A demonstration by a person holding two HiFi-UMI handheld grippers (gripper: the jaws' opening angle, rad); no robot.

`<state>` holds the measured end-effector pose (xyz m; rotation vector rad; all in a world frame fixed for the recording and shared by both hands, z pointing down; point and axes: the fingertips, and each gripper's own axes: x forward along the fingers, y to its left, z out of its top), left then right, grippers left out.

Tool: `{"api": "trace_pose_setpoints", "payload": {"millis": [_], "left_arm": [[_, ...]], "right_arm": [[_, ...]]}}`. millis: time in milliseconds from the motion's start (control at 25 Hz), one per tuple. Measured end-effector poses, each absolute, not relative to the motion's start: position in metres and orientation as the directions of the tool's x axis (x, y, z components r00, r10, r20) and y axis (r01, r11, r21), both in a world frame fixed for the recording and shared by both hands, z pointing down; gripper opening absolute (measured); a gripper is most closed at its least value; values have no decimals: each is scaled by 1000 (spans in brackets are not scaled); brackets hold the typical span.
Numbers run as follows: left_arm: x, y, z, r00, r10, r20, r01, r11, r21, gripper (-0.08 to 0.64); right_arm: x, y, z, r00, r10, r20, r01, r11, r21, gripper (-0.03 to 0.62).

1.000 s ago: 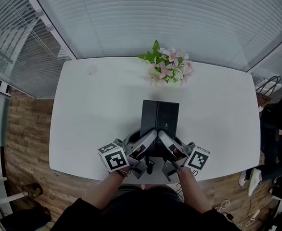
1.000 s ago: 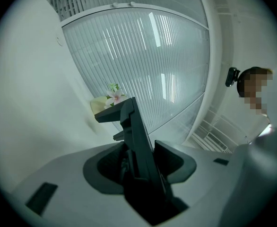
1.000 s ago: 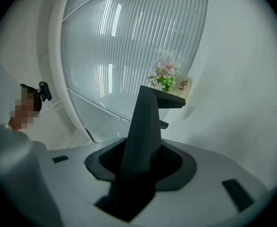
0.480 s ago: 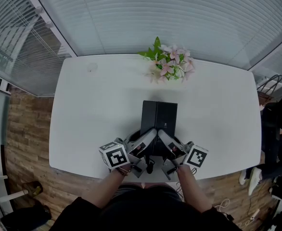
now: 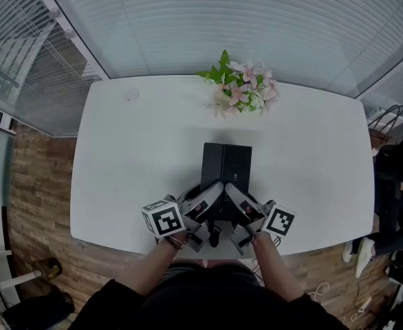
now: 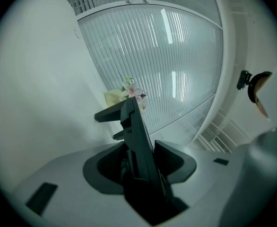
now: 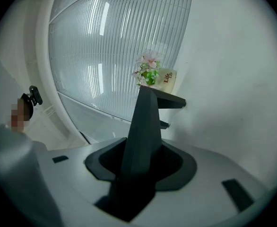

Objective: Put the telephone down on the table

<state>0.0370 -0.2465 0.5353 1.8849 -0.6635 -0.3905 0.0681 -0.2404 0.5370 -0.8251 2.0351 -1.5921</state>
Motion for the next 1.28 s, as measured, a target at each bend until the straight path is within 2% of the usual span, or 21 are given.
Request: {"api": "trace_pose_setpoints", "payload": {"millis": [360,480,560,960,1280], "left_arm": [[40,-244,538,815,-578,38,-253,-297,921,210],[41,-244,537,821,-569,38,-251,-301,920,209],[41,-244,538,823,-566,48,-263,-304,916,209],[41,-241,541,821,-562,100,-323,-313,893,213],[37,-242,543,802,-574,166,-416,-337,845,229]], "right_arm": [[69,-240,539,-744,-667,41,-226,194,-955,187],[73,-239,543,-737,-671,74,-276,199,-940,184],[78,-239,547,-728,-677,109,-326,202,-923,195],[83,-237,548,-715,-676,178,-402,190,-896,210],[82,-236,553,-716,-668,201,-421,184,-888,213]]}}
